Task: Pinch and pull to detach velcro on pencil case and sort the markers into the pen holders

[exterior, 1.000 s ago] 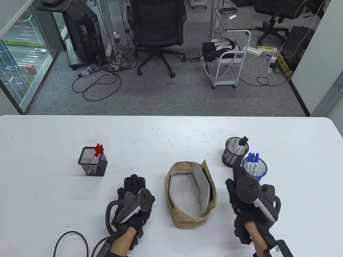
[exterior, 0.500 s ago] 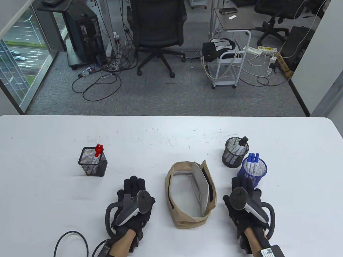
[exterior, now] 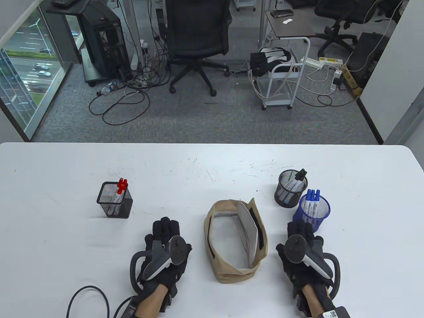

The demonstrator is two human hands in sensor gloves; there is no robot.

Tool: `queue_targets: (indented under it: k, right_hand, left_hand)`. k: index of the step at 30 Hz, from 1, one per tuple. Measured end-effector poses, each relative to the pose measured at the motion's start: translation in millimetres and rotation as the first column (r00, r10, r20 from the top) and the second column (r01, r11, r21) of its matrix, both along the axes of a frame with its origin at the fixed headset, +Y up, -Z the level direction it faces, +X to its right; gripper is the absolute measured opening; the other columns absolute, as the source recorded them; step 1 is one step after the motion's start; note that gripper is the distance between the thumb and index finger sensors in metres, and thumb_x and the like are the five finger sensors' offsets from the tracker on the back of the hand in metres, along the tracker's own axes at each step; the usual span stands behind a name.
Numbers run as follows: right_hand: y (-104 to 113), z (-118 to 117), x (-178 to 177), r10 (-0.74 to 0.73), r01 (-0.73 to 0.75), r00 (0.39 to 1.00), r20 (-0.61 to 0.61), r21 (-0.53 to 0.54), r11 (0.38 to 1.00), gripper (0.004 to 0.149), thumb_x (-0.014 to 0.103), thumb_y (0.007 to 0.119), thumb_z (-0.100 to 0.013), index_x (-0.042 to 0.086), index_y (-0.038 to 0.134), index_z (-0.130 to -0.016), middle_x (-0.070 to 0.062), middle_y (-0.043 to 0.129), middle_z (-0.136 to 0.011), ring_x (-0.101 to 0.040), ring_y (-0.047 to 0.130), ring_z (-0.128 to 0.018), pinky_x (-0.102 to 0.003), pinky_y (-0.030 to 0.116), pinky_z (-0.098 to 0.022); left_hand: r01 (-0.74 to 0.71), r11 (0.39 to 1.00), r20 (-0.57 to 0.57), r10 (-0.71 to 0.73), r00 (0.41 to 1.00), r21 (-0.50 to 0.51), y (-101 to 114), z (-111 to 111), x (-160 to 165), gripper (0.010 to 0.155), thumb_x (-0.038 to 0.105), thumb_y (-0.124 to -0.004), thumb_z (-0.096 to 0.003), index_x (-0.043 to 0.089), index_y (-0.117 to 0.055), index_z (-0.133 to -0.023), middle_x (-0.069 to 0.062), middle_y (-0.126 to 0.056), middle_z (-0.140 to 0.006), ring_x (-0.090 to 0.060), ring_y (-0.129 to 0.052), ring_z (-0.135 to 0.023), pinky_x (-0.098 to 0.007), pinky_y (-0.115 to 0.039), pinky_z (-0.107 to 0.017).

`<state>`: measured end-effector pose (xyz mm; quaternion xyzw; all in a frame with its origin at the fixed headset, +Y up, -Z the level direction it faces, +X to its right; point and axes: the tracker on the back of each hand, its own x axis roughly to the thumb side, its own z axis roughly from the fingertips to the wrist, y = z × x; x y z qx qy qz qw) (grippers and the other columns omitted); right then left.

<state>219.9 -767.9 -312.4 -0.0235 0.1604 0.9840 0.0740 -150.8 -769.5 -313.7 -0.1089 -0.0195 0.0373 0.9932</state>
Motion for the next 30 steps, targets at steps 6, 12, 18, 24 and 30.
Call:
queue_targets:
  k: [6, 12, 18, 24, 30]
  right_hand:
    - [-1.0, -0.1, 0.0, -0.002, 0.002, 1.000, -0.002, 0.003, 1.000, 0.076, 0.050, 0.047, -0.051, 0.018, 0.009, -0.108, -0.012, 0.004, -0.115, -0.036, 0.007, -0.104, -0.059, 0.019, -0.070]
    - [-1.5, 0.0, -0.1, -0.006, 0.006, 1.000, -0.008, 0.004, 1.000, 0.076, 0.050, 0.048, -0.052, 0.017, 0.009, -0.108, -0.013, 0.004, -0.115, -0.037, 0.007, -0.104, -0.059, 0.019, -0.070]
    - [-1.2, 0.7, -0.6, -0.017, 0.017, 1.000, -0.010, -0.002, 1.000, 0.076, 0.050, 0.047, -0.052, 0.017, 0.009, -0.108, -0.013, 0.004, -0.115, -0.037, 0.007, -0.104, -0.059, 0.019, -0.070]
    - [-1.8, 0.1, -1.1, -0.022, 0.022, 1.000, -0.016, -0.015, 1.000, 0.076, 0.050, 0.047, -0.052, 0.017, 0.009, -0.108, -0.013, 0.004, -0.115, -0.037, 0.007, -0.104, -0.060, 0.018, -0.070]
    - [-0.1, 1.5, 0.6, -0.033, 0.033, 0.999, -0.012, -0.002, 0.999, 0.076, 0.049, 0.048, -0.052, 0.017, 0.009, -0.108, -0.013, 0.005, -0.115, -0.037, 0.007, -0.104, -0.060, 0.019, -0.070]
  left_hand:
    - [0.006, 1.000, -0.001, -0.006, 1.000, 0.005, 0.4, 0.4, -0.4, 0.083, 0.058, -0.039, -0.0509, 0.018, -0.011, -0.119, -0.011, -0.008, -0.125, -0.039, -0.012, -0.112, -0.058, -0.027, -0.077]
    - [0.006, 1.000, -0.002, -0.006, 1.000, 0.005, 0.9, 0.9, -0.7, 0.083, 0.058, -0.039, -0.0510, 0.018, -0.011, -0.119, -0.012, -0.009, -0.125, -0.039, -0.012, -0.112, -0.058, -0.027, -0.077]
    - [0.007, 1.000, -0.004, -0.007, 1.000, 0.013, 1.1, 1.2, -1.0, 0.083, 0.058, -0.040, -0.0509, 0.018, -0.012, -0.119, -0.012, -0.009, -0.125, -0.039, -0.013, -0.112, -0.058, -0.027, -0.077]
    - [0.004, 1.000, -0.009, -0.004, 1.000, 0.008, 1.0, 0.4, -0.7, 0.084, 0.058, -0.040, -0.0509, 0.018, -0.012, -0.119, -0.012, -0.009, -0.125, -0.039, -0.013, -0.112, -0.058, -0.027, -0.077]
    - [0.005, 1.000, -0.008, -0.005, 1.000, 0.004, 0.9, 0.2, -0.4, 0.084, 0.058, -0.039, -0.0510, 0.019, -0.011, -0.119, -0.012, -0.009, -0.125, -0.039, -0.012, -0.112, -0.058, -0.027, -0.077]
